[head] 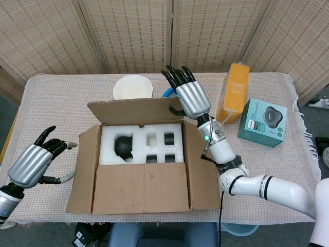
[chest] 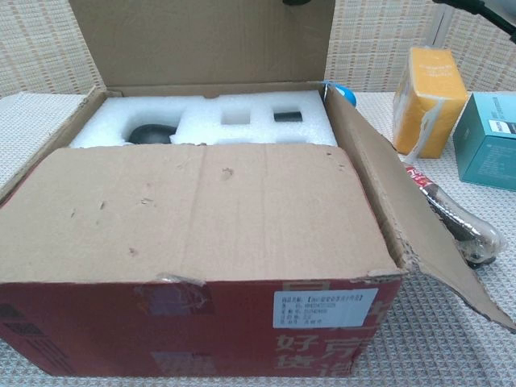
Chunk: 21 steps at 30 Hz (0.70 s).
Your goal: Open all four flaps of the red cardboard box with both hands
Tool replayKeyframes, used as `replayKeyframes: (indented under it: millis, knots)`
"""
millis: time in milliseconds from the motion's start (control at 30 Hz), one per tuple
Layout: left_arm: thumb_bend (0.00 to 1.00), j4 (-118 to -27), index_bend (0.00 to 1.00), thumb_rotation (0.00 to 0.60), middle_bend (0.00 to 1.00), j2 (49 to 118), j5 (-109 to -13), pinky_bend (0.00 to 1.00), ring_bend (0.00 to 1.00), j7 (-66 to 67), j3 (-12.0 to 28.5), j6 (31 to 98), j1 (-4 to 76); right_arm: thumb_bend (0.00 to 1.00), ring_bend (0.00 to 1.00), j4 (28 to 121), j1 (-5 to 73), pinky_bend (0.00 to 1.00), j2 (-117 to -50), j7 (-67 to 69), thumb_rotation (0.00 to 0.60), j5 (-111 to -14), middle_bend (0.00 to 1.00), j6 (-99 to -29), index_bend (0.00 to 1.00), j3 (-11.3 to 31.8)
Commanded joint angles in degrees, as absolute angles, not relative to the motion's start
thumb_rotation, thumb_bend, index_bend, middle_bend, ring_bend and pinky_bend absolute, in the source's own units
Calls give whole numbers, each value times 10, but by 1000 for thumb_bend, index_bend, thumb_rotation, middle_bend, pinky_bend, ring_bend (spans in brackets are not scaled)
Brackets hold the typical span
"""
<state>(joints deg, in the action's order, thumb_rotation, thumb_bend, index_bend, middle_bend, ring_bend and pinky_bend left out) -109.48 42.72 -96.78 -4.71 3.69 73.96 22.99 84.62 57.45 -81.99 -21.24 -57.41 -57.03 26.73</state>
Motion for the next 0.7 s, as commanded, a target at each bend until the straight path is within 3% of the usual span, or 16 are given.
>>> replayKeyframes:
  millis: [33,167,367,700]
  knots:
    - [227,-1094,292,71,391,427,-968,0,339,-49,36,740,229,231,102,817,587,0,-826,-239,600,-534,60,-566,0,273]
    - [227,-1091,292,66,391,429,-964,0,339,-52,36,739,228,231,102,831,577,0,-808,-229,600,-520,60,-574,0,277]
    - [227,-1092,293,66,391,430,-964,0,339,-51,40,742,228,231,92,925,529,0,-742,-185,600,-549,60,-593,0,268]
    - [227,-1094,294,66,391,441,-959,0,339,-52,42,743,227,231,84,1124,420,0,-589,-87,600,-657,60,-582,0,204]
